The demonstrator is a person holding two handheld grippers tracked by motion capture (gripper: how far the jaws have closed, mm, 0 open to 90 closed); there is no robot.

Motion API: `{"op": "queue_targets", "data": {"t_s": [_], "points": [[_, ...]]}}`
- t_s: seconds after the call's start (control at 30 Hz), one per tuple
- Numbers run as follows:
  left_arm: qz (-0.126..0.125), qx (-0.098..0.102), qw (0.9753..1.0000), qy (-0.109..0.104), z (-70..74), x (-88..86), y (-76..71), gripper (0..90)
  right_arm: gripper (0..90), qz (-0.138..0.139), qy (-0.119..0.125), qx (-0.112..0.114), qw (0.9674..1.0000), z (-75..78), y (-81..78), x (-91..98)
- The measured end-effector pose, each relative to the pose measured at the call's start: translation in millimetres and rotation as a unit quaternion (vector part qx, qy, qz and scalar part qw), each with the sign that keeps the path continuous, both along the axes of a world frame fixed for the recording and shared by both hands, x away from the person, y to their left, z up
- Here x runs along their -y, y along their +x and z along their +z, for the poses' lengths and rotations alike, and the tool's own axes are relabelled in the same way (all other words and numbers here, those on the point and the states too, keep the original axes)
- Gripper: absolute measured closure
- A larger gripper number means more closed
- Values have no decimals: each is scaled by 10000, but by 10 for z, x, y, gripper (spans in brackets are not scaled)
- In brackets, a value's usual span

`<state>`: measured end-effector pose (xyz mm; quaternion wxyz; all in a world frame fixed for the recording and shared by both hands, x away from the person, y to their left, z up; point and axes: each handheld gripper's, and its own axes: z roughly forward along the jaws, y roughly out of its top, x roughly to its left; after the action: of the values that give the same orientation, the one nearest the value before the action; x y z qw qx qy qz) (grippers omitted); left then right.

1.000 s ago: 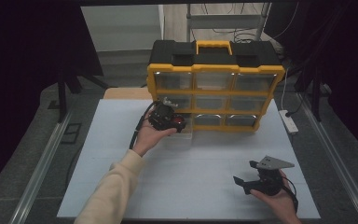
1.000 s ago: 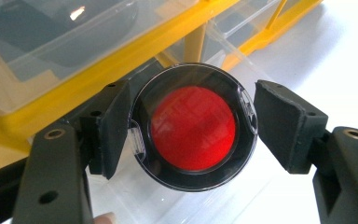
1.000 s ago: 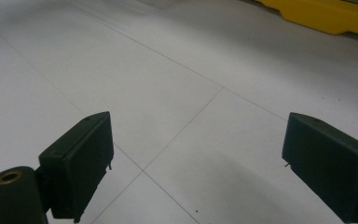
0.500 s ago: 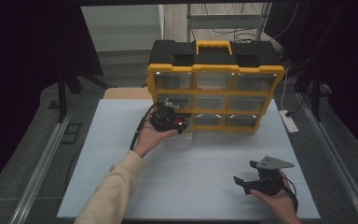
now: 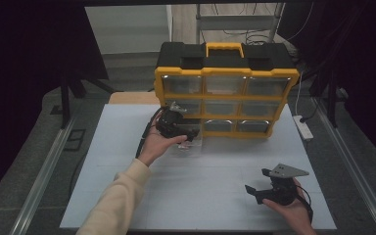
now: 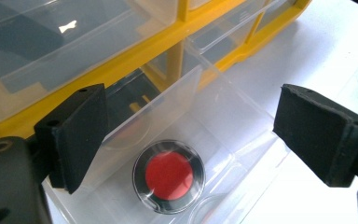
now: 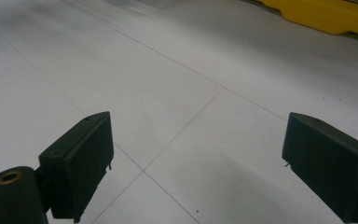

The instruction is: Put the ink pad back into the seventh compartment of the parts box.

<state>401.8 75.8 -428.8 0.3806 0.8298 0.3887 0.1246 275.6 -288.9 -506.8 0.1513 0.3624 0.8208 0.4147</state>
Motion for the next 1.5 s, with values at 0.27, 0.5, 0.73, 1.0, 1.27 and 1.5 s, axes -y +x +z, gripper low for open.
{"op": "queue_targets", "data": {"t_s": [0.27, 0.5, 0.73, 1.0, 1.27, 1.5], "points": [[3, 70, 10000, -14, 47, -6, -43, 127, 91, 12, 24, -1, 10000, -1, 0, -1], [46, 153, 9997, -178, 134, -57, -77, 139, 91, -22, 17, -2, 10000, 2, 1, 3], [40, 268, 9993, -248, 343, -132, -104, 142, 90, 16, 61, -25, 10000, -5, 15, -3], [5, 263, 9993, -264, 392, -167, -148, 141, 91, 17, 50, -32, 10000, -2, 33, -13], [-26, 187, 9996, -226, 295, -243, -285, 142, 91, 53, 94, -15, 9999, 6, 24, -19], [-73, 160, 9997, -138, 113, -470, -583, 143, 91, 42, 31, -7, 10000, 7, 34, -36]]}}
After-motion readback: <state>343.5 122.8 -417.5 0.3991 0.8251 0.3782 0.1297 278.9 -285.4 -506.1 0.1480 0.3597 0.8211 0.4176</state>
